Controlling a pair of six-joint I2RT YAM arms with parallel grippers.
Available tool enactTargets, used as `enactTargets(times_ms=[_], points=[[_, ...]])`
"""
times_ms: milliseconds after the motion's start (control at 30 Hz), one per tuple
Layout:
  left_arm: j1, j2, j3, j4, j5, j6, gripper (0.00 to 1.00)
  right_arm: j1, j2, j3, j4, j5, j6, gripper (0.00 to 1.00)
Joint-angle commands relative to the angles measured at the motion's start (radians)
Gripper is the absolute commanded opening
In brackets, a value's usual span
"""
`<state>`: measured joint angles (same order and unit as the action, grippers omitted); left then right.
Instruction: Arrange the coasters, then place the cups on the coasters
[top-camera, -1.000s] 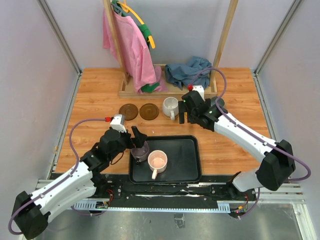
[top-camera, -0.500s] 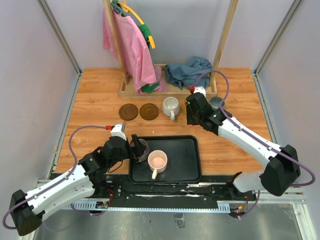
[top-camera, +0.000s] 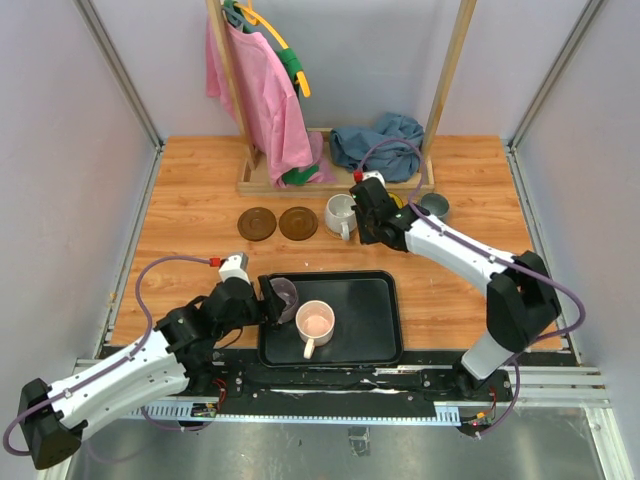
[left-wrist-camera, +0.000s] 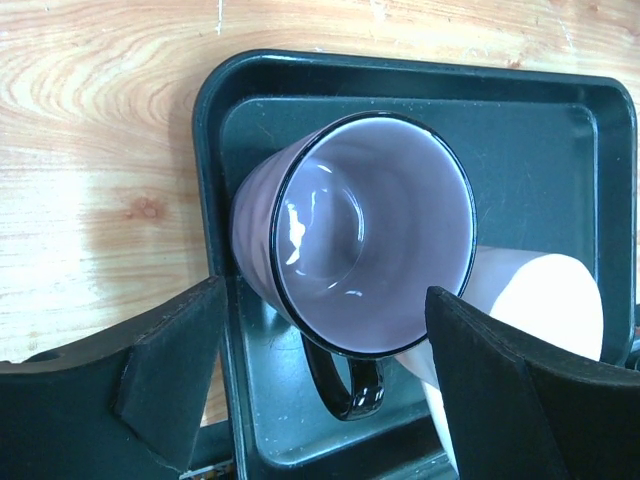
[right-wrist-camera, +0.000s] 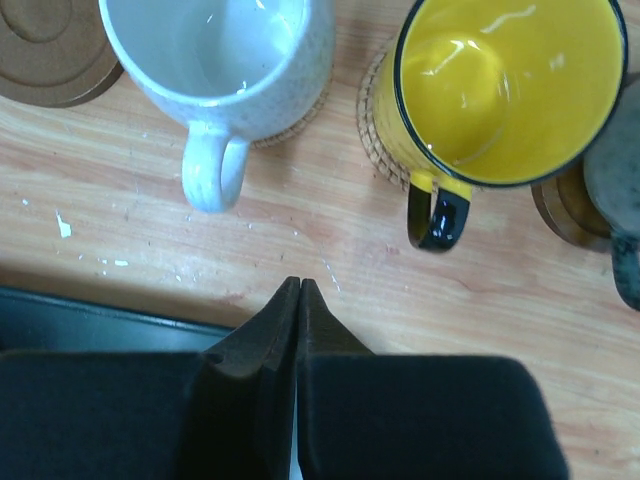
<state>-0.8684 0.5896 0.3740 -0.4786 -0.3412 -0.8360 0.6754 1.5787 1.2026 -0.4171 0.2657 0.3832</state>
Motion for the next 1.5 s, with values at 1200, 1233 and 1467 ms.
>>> enactTargets(times_ms=[1200,1233,1467], points=[[-0.047,-0.025,0.055,-0.095,0.061,-0.082,0.90,-0.064,0.274,0.196,0.072,-0.148,-0.013,0.01],[-0.047,-0.025,0.055,-0.095,0.061,-0.082,0.90,-0.065,0.274,0.194,0.072,-0.152,-0.011,0.01],[-0.047,-0.026,0.056,-0.092,0.064,-0.079,0.90,-0.061,0.264,0.185,0.073,-0.169,-0.004,0.01]])
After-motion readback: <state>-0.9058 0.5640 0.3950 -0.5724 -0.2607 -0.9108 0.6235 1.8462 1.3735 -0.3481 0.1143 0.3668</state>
